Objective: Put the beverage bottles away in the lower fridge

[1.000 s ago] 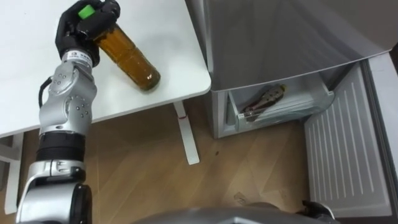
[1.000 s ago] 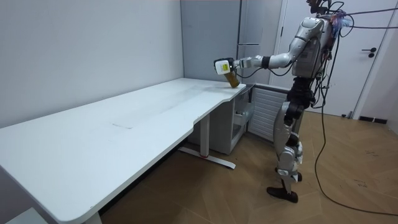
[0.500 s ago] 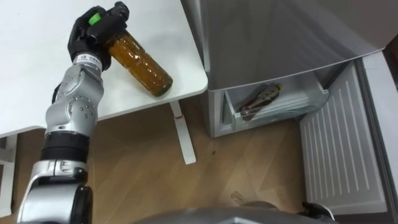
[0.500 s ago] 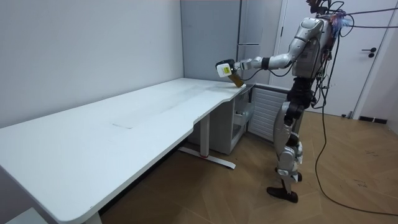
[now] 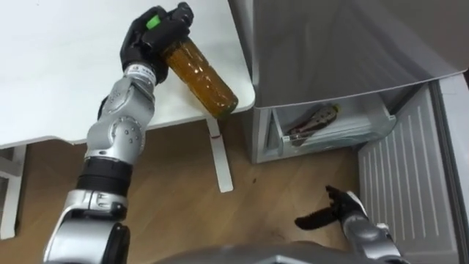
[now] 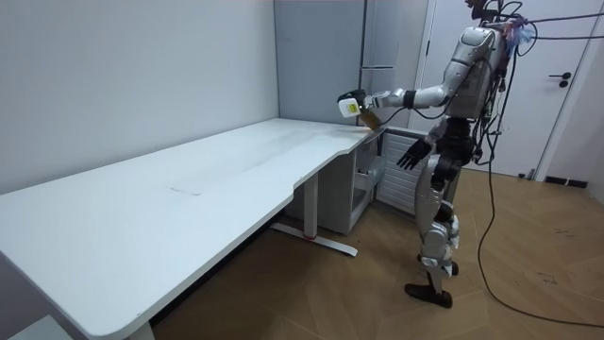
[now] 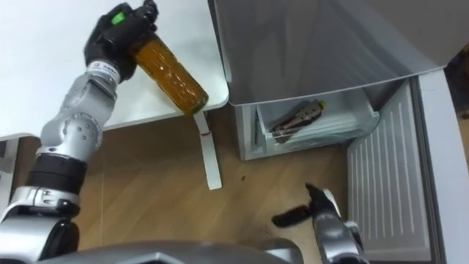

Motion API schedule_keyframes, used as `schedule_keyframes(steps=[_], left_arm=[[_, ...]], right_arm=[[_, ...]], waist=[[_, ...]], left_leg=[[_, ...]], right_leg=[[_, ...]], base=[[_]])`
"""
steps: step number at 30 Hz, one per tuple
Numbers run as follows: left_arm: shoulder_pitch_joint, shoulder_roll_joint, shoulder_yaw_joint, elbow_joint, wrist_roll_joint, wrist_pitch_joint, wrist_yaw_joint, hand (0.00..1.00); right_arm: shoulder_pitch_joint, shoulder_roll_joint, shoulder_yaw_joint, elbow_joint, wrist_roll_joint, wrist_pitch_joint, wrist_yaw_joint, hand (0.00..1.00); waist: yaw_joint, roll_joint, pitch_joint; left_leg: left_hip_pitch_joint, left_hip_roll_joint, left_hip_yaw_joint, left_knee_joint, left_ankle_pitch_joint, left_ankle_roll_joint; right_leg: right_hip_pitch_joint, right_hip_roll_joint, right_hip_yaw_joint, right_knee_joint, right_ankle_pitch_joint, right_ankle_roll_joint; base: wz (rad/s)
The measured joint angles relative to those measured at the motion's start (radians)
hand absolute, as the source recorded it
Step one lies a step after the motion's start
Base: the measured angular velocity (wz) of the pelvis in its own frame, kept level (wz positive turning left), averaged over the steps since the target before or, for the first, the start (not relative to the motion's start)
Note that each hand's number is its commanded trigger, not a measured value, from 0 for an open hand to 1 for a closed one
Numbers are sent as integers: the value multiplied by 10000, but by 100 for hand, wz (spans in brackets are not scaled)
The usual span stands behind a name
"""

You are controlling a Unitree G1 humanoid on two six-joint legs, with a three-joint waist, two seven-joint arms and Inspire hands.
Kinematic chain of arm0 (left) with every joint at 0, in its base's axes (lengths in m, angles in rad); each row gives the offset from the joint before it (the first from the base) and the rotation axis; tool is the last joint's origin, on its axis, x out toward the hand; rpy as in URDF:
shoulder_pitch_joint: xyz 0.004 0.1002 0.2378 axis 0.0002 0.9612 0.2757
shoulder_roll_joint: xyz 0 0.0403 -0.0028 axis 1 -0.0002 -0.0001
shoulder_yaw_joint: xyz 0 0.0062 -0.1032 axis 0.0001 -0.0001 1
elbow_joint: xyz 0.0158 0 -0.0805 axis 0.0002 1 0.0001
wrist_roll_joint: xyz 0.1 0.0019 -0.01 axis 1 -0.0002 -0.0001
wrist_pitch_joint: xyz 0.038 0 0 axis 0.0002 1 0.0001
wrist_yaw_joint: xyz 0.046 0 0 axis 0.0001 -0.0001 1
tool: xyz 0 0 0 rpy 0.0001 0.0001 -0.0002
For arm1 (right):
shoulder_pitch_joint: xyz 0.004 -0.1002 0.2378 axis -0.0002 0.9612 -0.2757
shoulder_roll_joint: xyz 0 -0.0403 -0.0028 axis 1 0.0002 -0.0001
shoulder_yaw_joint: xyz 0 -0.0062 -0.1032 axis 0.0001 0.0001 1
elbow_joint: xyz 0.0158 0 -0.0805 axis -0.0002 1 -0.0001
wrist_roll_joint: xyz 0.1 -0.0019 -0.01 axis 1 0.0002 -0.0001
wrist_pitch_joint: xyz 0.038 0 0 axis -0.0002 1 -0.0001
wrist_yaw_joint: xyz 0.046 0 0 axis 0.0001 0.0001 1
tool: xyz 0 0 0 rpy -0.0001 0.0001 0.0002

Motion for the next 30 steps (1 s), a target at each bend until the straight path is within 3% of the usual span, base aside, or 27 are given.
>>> schedule_keyframes(steps=[2, 6, 9, 16, 22, 25, 30], left_arm=[[369, -3, -226, -558, -1, -1, 0, 100], [851, -5, -698, -1596, -10, 0, -42, 100], [1127, -1, -735, -1980, -2, -8, -306, 100], [1996, 51, -894, -2184, -30, -70, -821, 100], [2284, 38, -1070, -2176, -206, -83, -1379, 100], [2503, 41, -1050, -2176, -201, -319, -1649, 100], [2914, -2, -1074, -2175, 144, -413, -2286, 100]], right_arm=[[127, 6, 407, -606, 34, 24, 49, 0], [461, 65, 1103, -2052, 137, 42, 343, 0], [425, 85, 1338, -2454, 312, 3, 600, 0], [440, 10, 1413, -3354, 660, 3, 1630, 0], [397, 29, 1522, -3642, 692, -201, 2305, 0], [392, 33, 1515, -3708, 696, -246, 2563, 0], [384, 188, 1512, -3780, 706, -260, 3143, 0]], waist=[[65, -95, -40], [268, -357, -14], [331, -424, -15], [460, -288, 50], [567, -182, 102], [615, -185, 102], [599, -193, 105]], left_leg=[[25, 9, -8, -1, 0, 0], [145, 11, -11, -8, 0, 0], [157, 8, -13, 0, 0, 0], [143, 5, -178, 23, 0, 0], [-38, 9, -363, 180, -2, -2], [-26, 6, -363, 180, -2, -2], [-1, -1, -356, 231, -2, -2]], right_leg=[[64, 4, -11, -2, 0, -1], [228, -15, -170, -18, 8, -8], [254, -28, -237, -24, 16, -9], [296, -17, -301, -22, 22, -17], [285, -13, -470, -23, 25, -22], [291, -14, -462, -20, 25, -22], [331, -29, -470, -17, 25, -22]], base=[[0], [2], [1], [4], [10], [1], [0]])
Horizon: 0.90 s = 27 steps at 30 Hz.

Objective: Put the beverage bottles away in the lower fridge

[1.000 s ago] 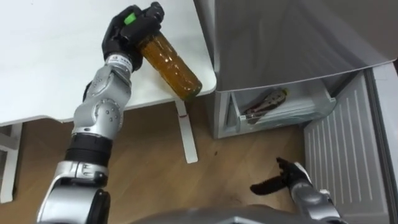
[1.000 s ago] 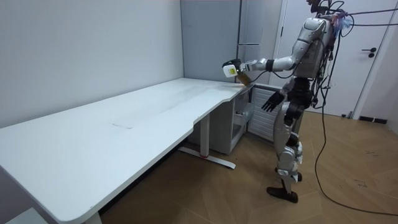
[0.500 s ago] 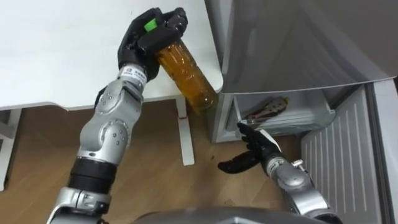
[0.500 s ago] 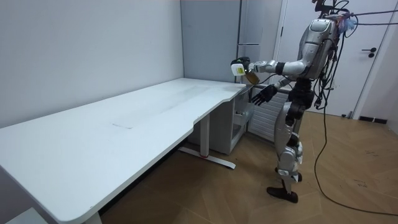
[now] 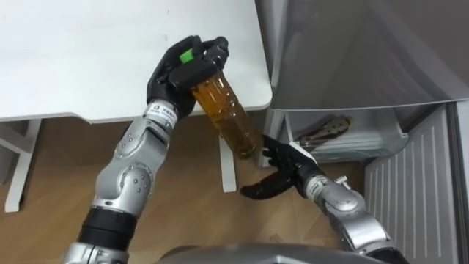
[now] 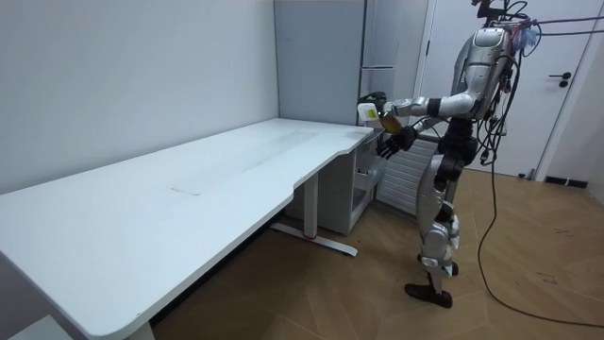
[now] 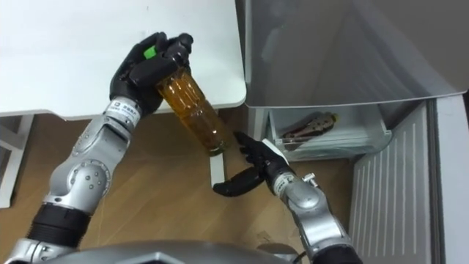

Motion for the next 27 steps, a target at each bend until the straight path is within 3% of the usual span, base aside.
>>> schedule_keyframes(steps=[9, 15, 21, 27], left_arm=[[313, -39, -53, -2, 312, -46, -122, 100], [347, 115, -231, -2, 553, -467, -589, 100], [361, 195, -378, -1, 803, -474, -900, 100], [556, 358, -546, 0, 805, -474, -984, 100]], right_arm=[[1, 35, 99, -891, 874, -105, 887, 0], [11, 24, 499, -921, 2464, -119, 1540, 0], [10, -255, 517, -946, 3438, -120, 1871, 0], [1, -411, 680, -1161, 3926, -120, 2259, 0]], waist=[[-15, -129, 31], [27, -183, 33], [249, -184, 30], [256, -181, 30]], left_leg=[[-41, 10, -4, 61, -4, -1], [-208, 17, -36, 88, -4, -1], [-295, 19, -36, 83, -3, -1], [-205, 17, -26, 67, -3, -1]], right_leg=[[4, 15, -7, 13, 7, -12], [-125, 21, -31, 6, 21, -27], [-223, 23, -22, 2, 25, -30], [-154, 22, 14, -1, 25, -30]], base=[[0], [2], [0], [0]])
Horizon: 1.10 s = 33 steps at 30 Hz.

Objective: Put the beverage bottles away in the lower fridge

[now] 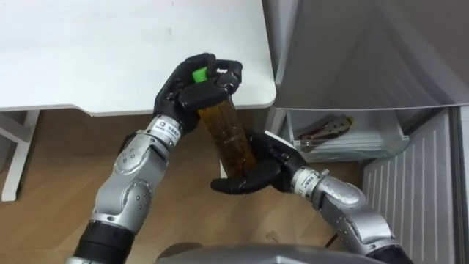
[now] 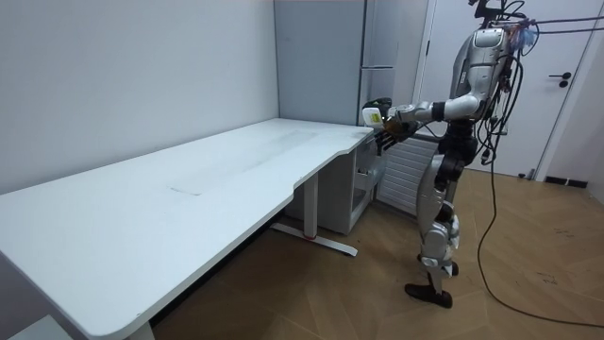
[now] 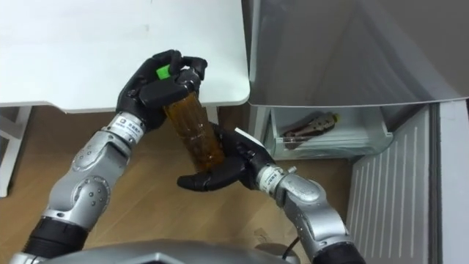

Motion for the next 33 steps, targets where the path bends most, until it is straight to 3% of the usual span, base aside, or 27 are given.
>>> schedule_keyframes(steps=[9, 10, 11, 24, 25, 26, 28, 33], left_arm=[[201, 299, -698, 7, 3, 1, -7, 100], [214, 326, -771, 7, 17, 1, -7, 100], [224, 345, -804, 7, 18, 1, -7, 100], [266, 415, -1117, 8, 18, -17, -204, 100], [266, 433, -1136, 9, 19, -25, -202, 77], [266, 453, -1146, 8, 19, -26, -202, 36], [264, 504, -1251, 8, 20, -78, -215, 0], [264, 481, -1254, 8, -9, -84, -214, 0]], right_arm=[[-5, -60, 207, 4, 389, 9, 184, 0], [-5, -89, 282, 3, 389, 22, 183, 14], [-5, -121, 317, 3, 389, 22, 183, 100], [-7, -237, 426, 4, 423, 52, 156, 100], [-8, -254, 460, 4, 423, 52, 165, 100], [-8, -257, 488, 4, 423, 54, 160, 100], [-8, -268, 511, 6, 421, 157, 128, 100], [-9, -275, 504, 5, 421, 170, 104, 100]], waist=[[-10, 1, 5], [-5, 4, 7], [-5, 4, 7], [-14, 34, 24], [-14, 41, 28], [-16, 44, 31], [-19, 76, 52], [-31, 81, 60]], left_leg=[[9, 3, -11, 19, 0, 0], [5, 4, -13, 17, -1, 0], [2, 5, -13, 17, -1, 0], [4, 5, -7, 16, -1, 0], [5, 6, -7, 16, -1, 0], [4, 7, -7, 15, -1, 0], [1, 4, -7, 15, -1, 0], [-2, 7, 14, -1, -1, 0]], right_leg=[[33, 1, -21, 51, 5, -4], [31, 1, -27, 56, 7, -5], [31, 1, -28, 59, 8, -5], [12, -1, -26, 61, 8, -5], [13, -1, -27, 60, 8, -5], [13, 0, -27, 59, 8, -5], [15, -1, -22, 60, 8, -5], [11, 1, -3, 60, 8, -5]], base=[[0], [0], [0], [0], [0], [0], [0], [0]])
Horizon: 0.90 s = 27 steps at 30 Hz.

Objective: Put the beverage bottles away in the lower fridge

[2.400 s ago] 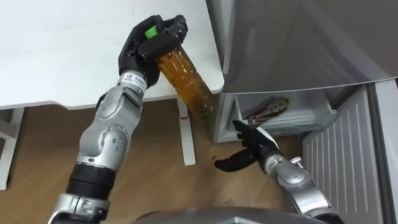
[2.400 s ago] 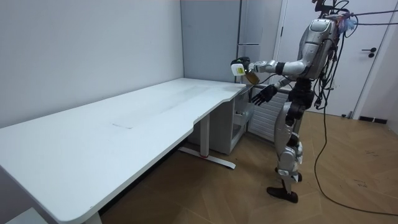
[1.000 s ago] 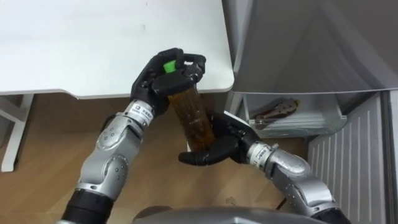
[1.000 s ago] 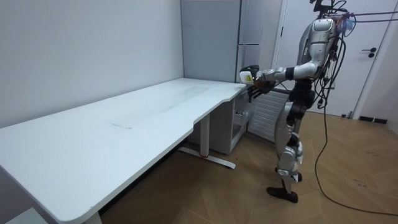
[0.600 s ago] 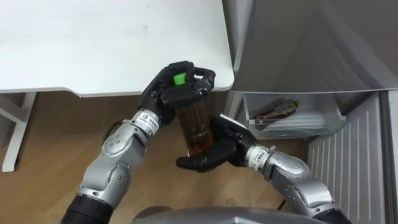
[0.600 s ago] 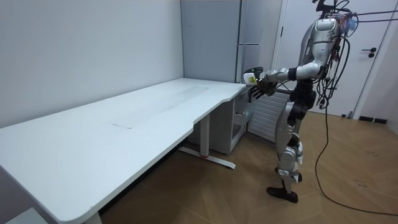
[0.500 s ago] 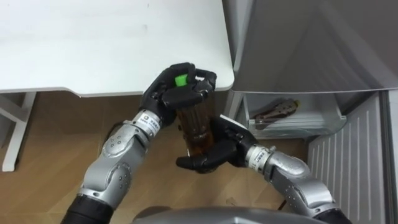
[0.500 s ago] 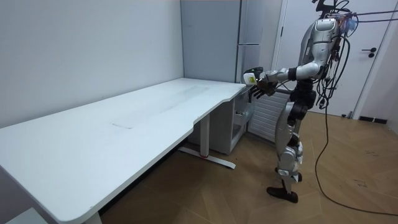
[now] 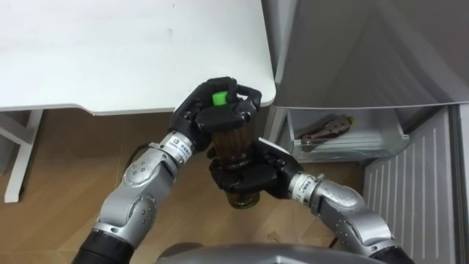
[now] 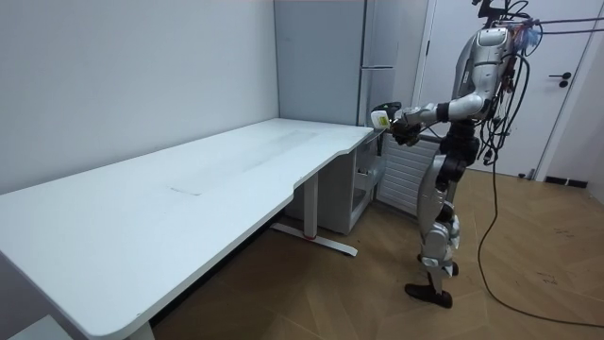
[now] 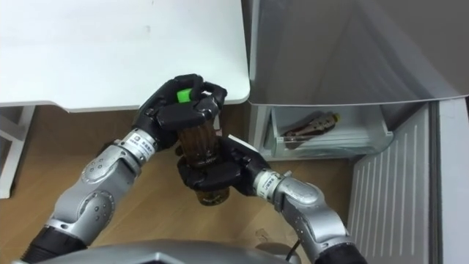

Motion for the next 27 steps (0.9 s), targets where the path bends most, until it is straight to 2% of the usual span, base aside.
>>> schedule_keyframes(steps=[27], left_arm=[[-1, -5, 2, 119, -121, -70, -396, 0]], right_arm=[[0, -146, 5, 0, 2, 16, 57, 100]], waist=[[-44, -52, 22]], left_leg=[[-20, -2, 10, -6, 0, 0]], right_leg=[[-46, -1, -11, -48, 2, 3]], base=[[0]])
